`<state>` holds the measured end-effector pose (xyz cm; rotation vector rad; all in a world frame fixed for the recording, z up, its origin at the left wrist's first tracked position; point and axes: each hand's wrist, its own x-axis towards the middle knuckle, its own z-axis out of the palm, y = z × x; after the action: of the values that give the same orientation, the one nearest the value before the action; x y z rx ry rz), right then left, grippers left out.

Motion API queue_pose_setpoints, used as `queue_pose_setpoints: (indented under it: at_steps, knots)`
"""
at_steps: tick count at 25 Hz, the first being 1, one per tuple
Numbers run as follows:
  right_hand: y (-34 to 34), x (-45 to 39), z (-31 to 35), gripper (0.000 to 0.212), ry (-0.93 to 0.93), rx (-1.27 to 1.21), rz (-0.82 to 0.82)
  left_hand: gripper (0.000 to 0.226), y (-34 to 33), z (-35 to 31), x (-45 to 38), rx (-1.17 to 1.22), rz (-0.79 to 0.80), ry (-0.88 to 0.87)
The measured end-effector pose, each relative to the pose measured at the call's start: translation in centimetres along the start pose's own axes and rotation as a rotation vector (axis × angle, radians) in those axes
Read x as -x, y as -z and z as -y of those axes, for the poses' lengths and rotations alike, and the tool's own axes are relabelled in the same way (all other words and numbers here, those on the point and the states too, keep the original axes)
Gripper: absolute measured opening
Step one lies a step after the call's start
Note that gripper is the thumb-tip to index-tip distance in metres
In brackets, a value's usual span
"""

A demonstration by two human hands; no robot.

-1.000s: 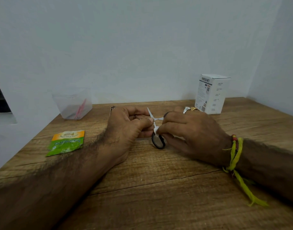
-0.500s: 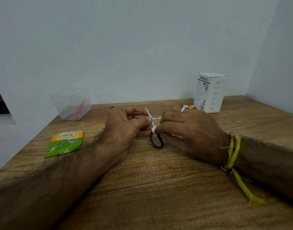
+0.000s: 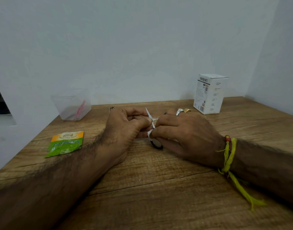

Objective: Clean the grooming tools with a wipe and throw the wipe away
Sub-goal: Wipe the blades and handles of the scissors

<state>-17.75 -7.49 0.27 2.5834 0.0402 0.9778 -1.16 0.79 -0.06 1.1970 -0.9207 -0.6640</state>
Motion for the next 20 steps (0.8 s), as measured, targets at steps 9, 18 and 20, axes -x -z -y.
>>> queue_pose_setpoints:
  at_steps: [9,18,20]
  knots:
    - [0.7,0.4,0.0,0.010,0.032,-0.031,0.108,0.015,0.1,0.1,-0.2,-0.018,-0.012,0.011]
    - [0.3,0.8,-1.4,0.009,-0.008,0.035,0.054,0.014,0.1,0.3,-0.2,-0.013,-0.007,0.020]
    - [0.4,1.0,-1.4,0.009,-0.006,0.051,0.062,0.013,0.0,0.3,-0.2,-0.017,0.000,0.024]
